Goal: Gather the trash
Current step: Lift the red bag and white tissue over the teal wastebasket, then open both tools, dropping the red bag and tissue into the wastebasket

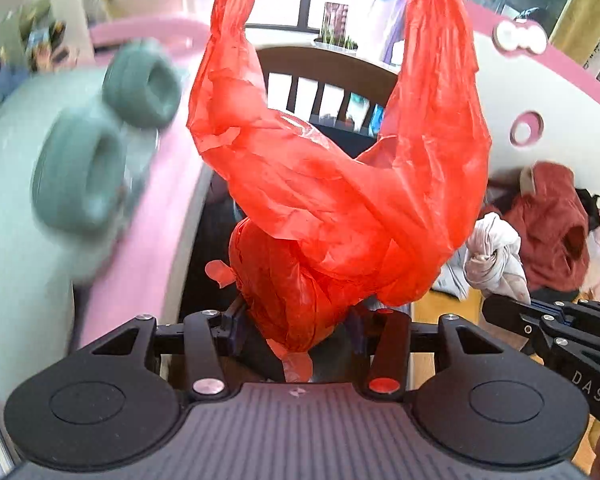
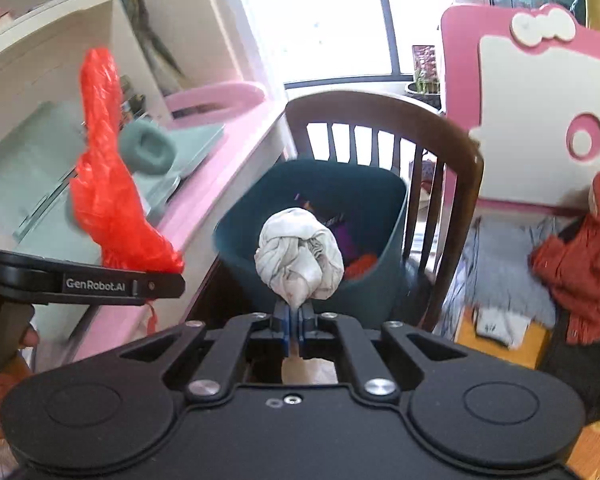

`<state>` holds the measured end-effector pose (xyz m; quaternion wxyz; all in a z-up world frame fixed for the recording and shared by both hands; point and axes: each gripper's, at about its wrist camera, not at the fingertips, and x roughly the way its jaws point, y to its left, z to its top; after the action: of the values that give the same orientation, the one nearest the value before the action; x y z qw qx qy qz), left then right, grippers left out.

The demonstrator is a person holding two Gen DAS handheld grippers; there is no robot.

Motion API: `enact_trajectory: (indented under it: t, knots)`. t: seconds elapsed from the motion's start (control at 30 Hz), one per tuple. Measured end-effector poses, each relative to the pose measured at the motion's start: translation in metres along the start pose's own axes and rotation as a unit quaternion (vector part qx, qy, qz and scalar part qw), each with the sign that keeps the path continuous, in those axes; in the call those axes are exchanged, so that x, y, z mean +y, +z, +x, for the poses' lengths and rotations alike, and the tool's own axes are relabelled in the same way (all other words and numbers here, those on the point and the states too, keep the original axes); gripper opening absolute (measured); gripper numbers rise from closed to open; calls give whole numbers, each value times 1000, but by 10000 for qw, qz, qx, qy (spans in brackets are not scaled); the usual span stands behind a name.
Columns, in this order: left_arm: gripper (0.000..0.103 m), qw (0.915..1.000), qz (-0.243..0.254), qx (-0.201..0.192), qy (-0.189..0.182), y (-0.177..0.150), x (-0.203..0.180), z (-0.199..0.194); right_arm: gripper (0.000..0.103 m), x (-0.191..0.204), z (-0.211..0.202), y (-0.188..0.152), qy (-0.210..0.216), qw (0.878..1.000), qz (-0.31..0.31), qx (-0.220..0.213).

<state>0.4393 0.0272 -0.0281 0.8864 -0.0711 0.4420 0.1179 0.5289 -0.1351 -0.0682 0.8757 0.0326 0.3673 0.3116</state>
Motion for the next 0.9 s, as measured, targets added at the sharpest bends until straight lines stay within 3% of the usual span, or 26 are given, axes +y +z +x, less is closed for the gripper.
enact_trajectory:
  t: [0.13,0.4,0.7,0.9]
  knots:
    - [48,9999,5,-123,59,24,-7,22,4,-9,20,22,-136,9999,94,36]
    - [48,9993,-342,62,-152,73,-10,81,4,-26,75,49,-269,9987,353,236]
    - [48,9972,-345,653,-81,61,-13,141,5,-28,121,38,-164,9966,350,733]
    - [49,9953,-209,950,36,59,-19,165,20,-26,134,28,-183,9952,252,926]
